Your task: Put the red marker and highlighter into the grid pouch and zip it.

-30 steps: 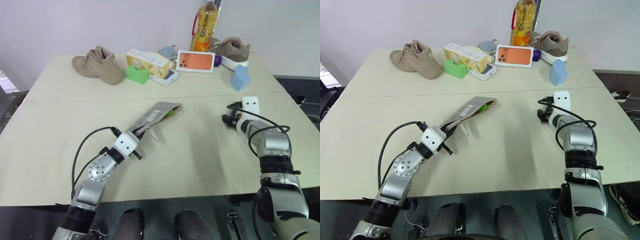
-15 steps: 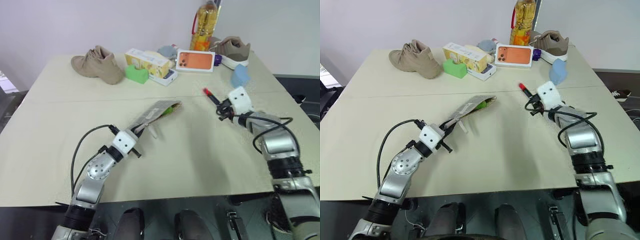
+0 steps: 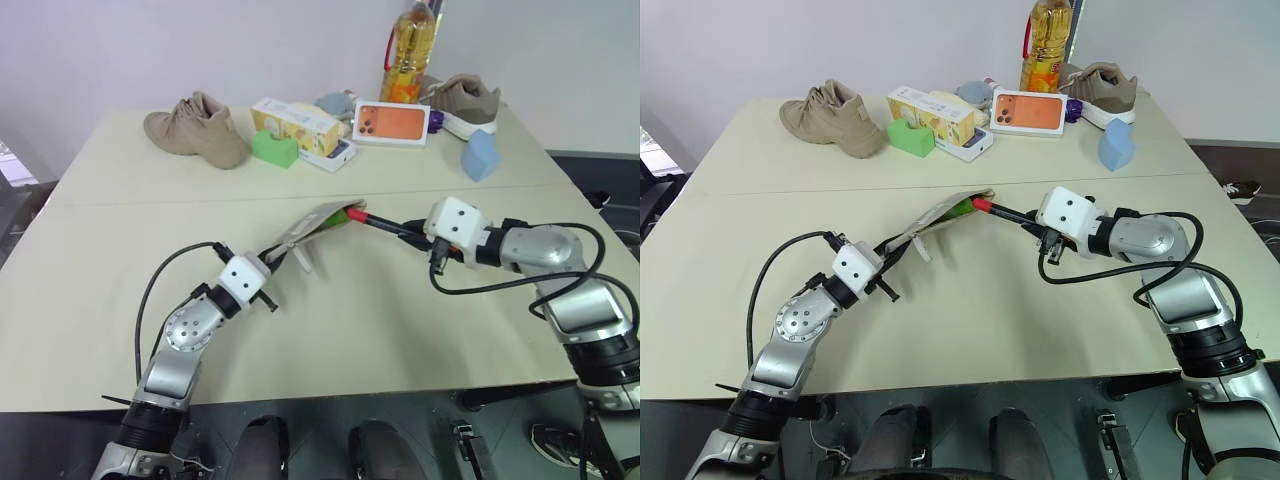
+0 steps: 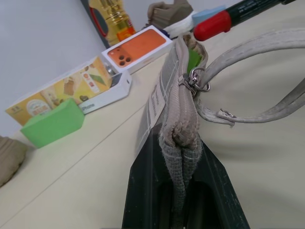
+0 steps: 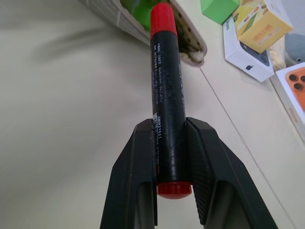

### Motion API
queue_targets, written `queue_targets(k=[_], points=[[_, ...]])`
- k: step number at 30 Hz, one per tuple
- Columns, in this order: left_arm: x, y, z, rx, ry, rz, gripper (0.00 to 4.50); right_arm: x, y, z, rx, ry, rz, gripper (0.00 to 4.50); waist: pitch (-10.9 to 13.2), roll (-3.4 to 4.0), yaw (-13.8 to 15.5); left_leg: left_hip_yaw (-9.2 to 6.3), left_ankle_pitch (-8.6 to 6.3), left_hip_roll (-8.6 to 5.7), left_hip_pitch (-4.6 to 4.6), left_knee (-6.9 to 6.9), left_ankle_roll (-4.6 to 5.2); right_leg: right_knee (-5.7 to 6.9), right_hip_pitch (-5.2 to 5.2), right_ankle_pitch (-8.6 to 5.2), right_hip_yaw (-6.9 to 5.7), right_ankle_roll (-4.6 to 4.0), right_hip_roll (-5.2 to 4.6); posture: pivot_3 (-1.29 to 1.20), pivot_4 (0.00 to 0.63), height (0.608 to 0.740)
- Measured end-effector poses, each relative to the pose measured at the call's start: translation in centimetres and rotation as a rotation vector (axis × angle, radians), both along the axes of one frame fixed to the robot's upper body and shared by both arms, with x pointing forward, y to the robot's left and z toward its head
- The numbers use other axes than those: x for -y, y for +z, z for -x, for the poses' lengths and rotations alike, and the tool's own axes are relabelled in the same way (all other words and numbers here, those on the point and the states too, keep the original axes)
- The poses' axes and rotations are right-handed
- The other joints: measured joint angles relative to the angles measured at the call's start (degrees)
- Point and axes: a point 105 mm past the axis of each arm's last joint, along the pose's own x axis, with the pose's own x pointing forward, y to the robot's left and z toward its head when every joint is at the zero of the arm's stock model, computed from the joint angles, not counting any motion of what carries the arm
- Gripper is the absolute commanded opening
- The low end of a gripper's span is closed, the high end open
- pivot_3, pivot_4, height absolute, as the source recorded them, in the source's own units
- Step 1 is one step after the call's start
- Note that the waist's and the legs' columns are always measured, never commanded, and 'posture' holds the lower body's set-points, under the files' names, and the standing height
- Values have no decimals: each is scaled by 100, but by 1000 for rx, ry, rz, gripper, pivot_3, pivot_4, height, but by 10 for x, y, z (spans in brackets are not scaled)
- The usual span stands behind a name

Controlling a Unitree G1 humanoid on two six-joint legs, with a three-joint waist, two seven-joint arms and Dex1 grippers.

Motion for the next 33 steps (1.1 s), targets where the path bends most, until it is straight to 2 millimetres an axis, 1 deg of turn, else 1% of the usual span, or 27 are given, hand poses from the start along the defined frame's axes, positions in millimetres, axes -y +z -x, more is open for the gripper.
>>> queue_targets(k=[4,7,13,20,23,27,29,33], points=[[1,0,0,-1,-7,-2,0,-3,-2,2,-8,16,20,385,0,0,1,0,0,0,0,1,0,0,1,0,0,0,-1,0,150,740],[4,0,1,-3,-23,-8,0,-10,-7,5,-15,55,53,385,0,0,1,0,0,0,0,1,0,0,0,0,0,0,0,0,150,740],[10,-3,3,-13,-60,-23,0,-19,-11,9,0,102,118,385,0,0,0,0,0,0,0,2,1,0,1,0,0,0,-1,0,150,740],[19,-7,10,-23,-135,-61,0,-31,-8,10,40,180,197,385,0,0,0,0,0,-1,0,2,1,0,1,0,0,0,0,0,150,740],[24,-10,13,-31,-174,-83,0,-42,-7,14,78,260,281,385,0,0,-4,1,0,-2,0,3,1,0,0,0,0,0,0,0,150,740],[29,-13,20,-43,-239,-127,0,-57,-12,19,121,365,400,385,0,0,-6,1,-1,-2,0,3,1,0,-1,0,0,0,1,0,150,740],[32,-13,23,-40,-270,-141,0,-62,-14,19,139,393,435,385,0,0,-3,2,0,-2,0,3,1,0,-1,0,0,-1,0,0,150,740],[35,-10,26,-29,-287,-141,0,-72,-15,20,163,429,450,385,0,0,5,1,-1,-1,0,5,1,0,1,0,-1,0,-1,0,150,740]])
